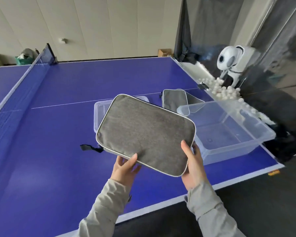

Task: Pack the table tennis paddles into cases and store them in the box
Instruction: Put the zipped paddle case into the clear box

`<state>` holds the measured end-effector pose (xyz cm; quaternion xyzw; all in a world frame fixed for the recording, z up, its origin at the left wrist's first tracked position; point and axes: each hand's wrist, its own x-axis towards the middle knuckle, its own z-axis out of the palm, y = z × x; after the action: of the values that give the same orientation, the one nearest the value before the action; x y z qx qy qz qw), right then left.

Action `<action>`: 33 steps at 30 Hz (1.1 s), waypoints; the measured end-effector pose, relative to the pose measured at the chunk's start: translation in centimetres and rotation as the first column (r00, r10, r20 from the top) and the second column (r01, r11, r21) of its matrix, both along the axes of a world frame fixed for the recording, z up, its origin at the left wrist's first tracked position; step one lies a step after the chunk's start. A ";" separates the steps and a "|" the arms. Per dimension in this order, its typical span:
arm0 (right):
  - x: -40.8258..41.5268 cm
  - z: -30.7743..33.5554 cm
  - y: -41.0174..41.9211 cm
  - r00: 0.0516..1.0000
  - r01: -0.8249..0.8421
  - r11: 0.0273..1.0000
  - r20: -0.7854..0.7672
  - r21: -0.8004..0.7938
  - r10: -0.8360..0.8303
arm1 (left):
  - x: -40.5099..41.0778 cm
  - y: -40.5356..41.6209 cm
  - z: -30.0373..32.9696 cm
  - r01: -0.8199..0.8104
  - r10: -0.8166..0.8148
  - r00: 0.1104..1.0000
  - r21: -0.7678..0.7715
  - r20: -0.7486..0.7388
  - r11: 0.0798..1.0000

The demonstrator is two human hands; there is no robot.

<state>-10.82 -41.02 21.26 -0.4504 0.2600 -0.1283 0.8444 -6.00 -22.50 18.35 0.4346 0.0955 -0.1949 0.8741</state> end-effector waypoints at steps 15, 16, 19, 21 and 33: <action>-1.3 3.3 -21.2 0.995 -0.065 0.978 -0.088 -0.198 0.048 | 7.9 -10.4 4.0 0.222 -0.339 0.924 0.471 0.178 0.854; -0.6 3.1 -22.0 0.994 -0.072 0.977 -0.096 -0.202 0.053 | 8.5 -11.7 3.8 0.215 -0.331 0.930 0.491 0.163 0.844; 1.8 2.6 -25.0 0.991 -0.074 0.969 -0.126 -0.237 0.045 | 10.0 -14.6 2.9 0.169 -0.287 0.947 0.534 0.146 0.828; 3.4 2.6 -27.1 0.989 -0.074 0.958 -0.144 -0.278 0.035 | 10.9 -16.3 2.4 0.159 -0.275 0.952 0.545 0.137 0.823; 9.6 3.6 -39.4 0.958 -0.211 0.888 -0.269 -0.410 0.103 | 13.7 -27.7 1.1 0.086 -0.191 0.974 0.578 0.122 0.811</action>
<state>-1.17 -80.39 24.91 -0.6589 0.2874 -0.0584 0.6927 7.73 -50.17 19.44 0.6966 0.0404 -0.1821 0.6928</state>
